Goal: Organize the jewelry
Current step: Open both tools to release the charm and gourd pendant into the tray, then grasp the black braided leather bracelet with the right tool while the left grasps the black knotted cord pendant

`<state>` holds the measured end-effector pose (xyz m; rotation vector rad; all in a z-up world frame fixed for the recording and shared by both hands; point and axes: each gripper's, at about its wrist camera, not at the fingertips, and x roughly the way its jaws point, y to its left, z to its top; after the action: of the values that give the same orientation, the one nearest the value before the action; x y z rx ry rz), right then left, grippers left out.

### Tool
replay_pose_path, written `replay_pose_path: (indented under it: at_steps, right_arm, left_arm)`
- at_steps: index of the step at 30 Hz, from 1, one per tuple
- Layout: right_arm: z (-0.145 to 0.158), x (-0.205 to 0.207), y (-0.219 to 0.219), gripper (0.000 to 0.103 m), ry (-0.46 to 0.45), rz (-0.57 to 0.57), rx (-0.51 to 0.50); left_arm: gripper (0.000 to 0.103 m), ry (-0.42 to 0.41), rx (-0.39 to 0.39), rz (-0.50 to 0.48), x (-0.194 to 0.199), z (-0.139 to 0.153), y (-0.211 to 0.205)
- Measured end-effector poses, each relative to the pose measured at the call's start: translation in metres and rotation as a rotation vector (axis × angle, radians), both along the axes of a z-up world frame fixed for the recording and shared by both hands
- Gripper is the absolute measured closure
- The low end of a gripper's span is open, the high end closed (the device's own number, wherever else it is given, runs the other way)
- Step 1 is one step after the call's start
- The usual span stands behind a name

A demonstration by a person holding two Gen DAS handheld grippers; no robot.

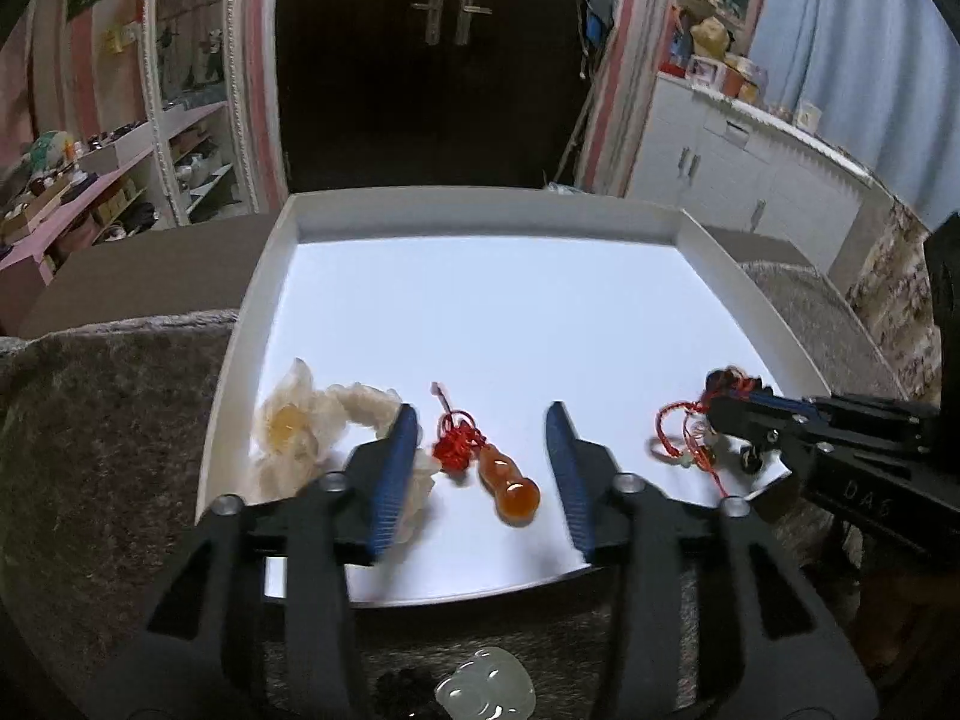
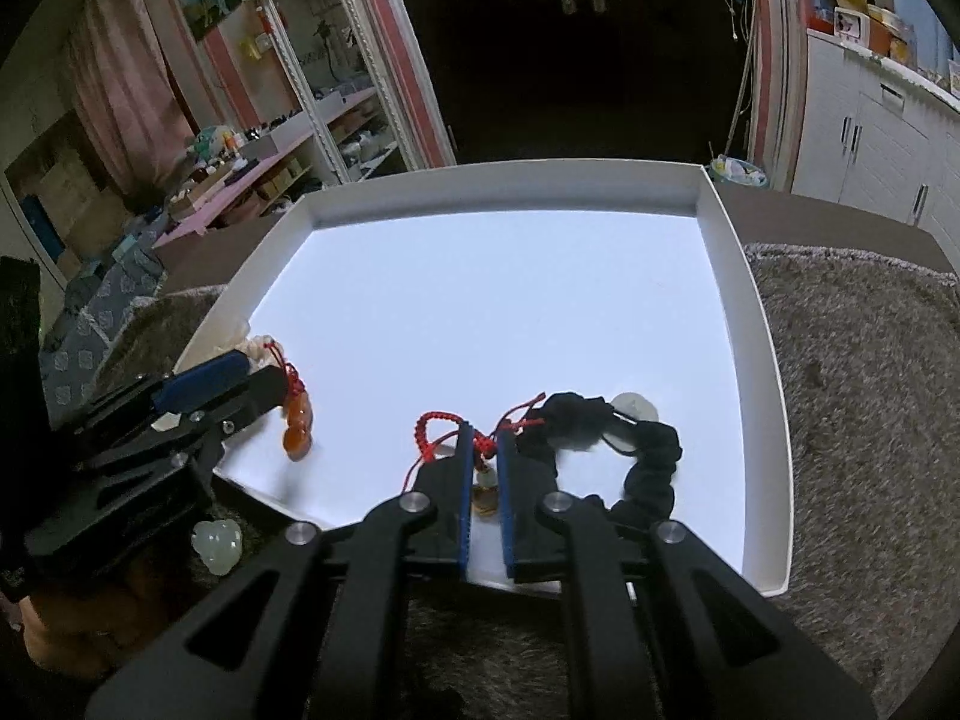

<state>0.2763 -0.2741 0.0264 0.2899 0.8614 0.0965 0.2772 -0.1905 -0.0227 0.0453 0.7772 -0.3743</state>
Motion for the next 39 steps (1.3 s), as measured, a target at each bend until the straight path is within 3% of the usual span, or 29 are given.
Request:
replay_pose_path:
  at_steps: [2, 4, 5, 9, 14, 18, 26, 39]
  right_arm:
    - [0.004, -0.003, -0.003, 0.089, -0.004, -0.004, 0.011]
    - [0.011, -0.006, -0.005, 0.06, -0.017, -0.004, 0.019]
    - [0.016, -0.008, -0.005, 0.059, -0.023, -0.002, 0.017]
    - [0.029, -0.016, -0.015, 0.059, -0.035, -0.016, 0.016]
    - [0.06, -0.064, -0.038, 0.059, -0.113, -0.037, -0.065]
    - [0.067, -0.11, -0.066, 0.055, -0.141, -0.081, -0.118]
    - [0.036, -0.163, -0.102, 0.055, -0.08, -0.154, -0.14]
    - [-0.008, -0.155, -0.065, 0.055, 0.001, -0.152, -0.177]
  left_arm:
    - [0.058, -0.009, 0.011, 0.016, -0.001, 0.005, 0.003]
    - [0.056, -0.01, 0.004, 0.025, -0.003, 0.011, 0.008]
    - [0.055, -0.013, 0.004, 0.027, -0.005, 0.015, 0.011]
    - [0.053, -0.036, 0.017, 0.034, -0.012, 0.031, 0.022]
    - [0.05, -0.109, 0.053, 0.054, -0.039, 0.066, 0.057]
    - [0.049, -0.134, 0.059, 0.069, -0.07, 0.076, 0.085]
    - [0.048, -0.106, 0.056, 0.064, -0.124, 0.053, 0.107]
    - [0.048, -0.003, 0.114, 0.036, -0.131, -0.006, 0.078]
